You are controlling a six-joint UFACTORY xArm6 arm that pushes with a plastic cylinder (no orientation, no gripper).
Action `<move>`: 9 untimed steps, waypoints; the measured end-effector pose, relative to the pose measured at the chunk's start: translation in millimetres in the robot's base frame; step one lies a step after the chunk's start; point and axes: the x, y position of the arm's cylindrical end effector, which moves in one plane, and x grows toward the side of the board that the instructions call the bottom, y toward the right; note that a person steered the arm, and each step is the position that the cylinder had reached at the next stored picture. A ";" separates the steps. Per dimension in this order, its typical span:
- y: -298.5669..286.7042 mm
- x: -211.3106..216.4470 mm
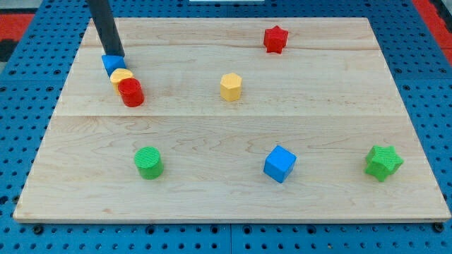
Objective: Push the red star to the right side of the yellow heart
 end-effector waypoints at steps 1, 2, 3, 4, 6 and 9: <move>9.9 0.0; 52.1 -27.5; 141.1 -74.6; 220.4 -100.8; 344.8 -76.2; 314.7 -66.8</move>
